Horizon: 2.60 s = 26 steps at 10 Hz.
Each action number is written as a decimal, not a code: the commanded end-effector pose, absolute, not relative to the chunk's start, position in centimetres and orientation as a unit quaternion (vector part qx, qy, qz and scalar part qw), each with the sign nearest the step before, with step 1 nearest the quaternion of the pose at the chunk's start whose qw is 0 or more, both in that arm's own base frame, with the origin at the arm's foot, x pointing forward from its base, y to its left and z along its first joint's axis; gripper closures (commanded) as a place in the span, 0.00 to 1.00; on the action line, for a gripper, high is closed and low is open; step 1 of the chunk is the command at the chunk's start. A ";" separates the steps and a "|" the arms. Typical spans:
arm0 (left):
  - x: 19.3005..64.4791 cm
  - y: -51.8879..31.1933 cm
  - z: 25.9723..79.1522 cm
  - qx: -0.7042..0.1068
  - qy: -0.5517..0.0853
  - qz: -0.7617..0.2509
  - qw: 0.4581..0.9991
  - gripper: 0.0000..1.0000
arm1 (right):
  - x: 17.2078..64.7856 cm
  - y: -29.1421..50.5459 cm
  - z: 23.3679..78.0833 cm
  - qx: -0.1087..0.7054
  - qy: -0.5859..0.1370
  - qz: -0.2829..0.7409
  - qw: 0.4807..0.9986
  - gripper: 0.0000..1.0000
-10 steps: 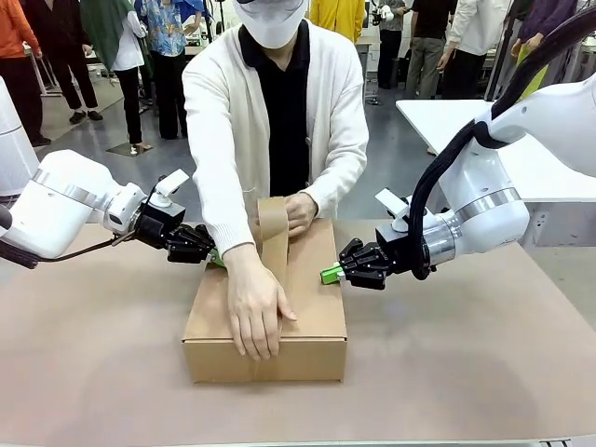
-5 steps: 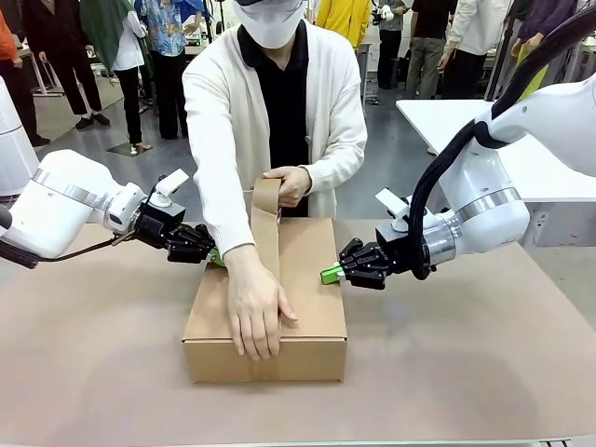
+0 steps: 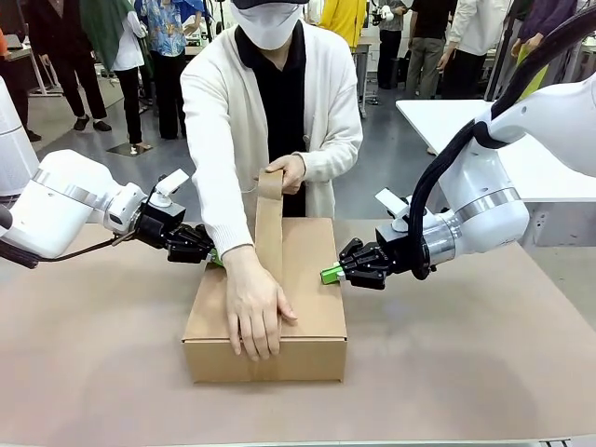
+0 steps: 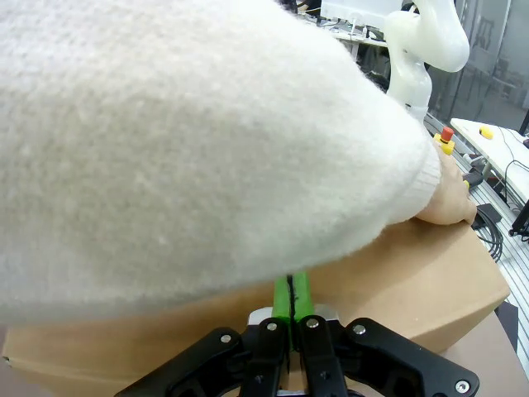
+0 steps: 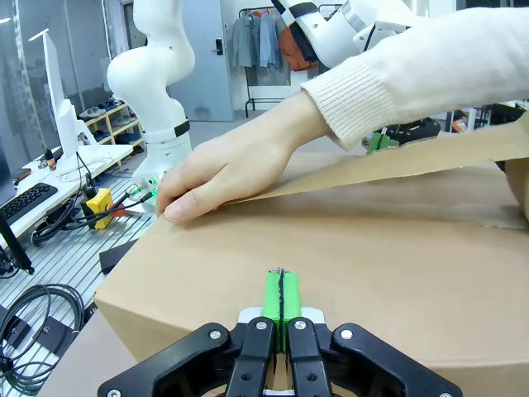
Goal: Wrap the clocks to prevent damage.
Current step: After the human seals the box with tape, release both hands from the side flaps of the Package Box.
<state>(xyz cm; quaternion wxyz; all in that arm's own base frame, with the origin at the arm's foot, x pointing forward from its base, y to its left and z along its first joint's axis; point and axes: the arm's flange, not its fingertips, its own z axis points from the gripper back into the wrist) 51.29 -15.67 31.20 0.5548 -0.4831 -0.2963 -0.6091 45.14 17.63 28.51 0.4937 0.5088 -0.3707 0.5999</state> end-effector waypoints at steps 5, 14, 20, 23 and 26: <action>51.3 -15.7 31.0 -0.482 -0.296 -0.608 0.557 1.00 | 45.1 17.7 28.3 0.508 -0.370 0.599 0.496 0.99; 51.3 -15.7 31.0 -0.482 -0.296 -0.608 0.557 1.00 | 45.1 17.7 28.3 0.508 -0.370 0.599 0.496 0.99; 51.3 -15.7 31.0 -0.482 -0.296 -0.608 0.557 1.00 | 45.1 17.7 28.3 0.508 -0.370 0.599 0.496 0.99; 51.3 -15.7 31.0 -0.482 -0.296 -0.608 0.557 1.00 | 45.1 17.7 28.3 0.508 -0.370 0.599 0.496 0.99; 51.3 -15.7 31.0 -0.482 -0.296 -0.608 0.557 1.00 | 45.1 17.7 28.3 0.508 -0.370 0.599 0.496 0.99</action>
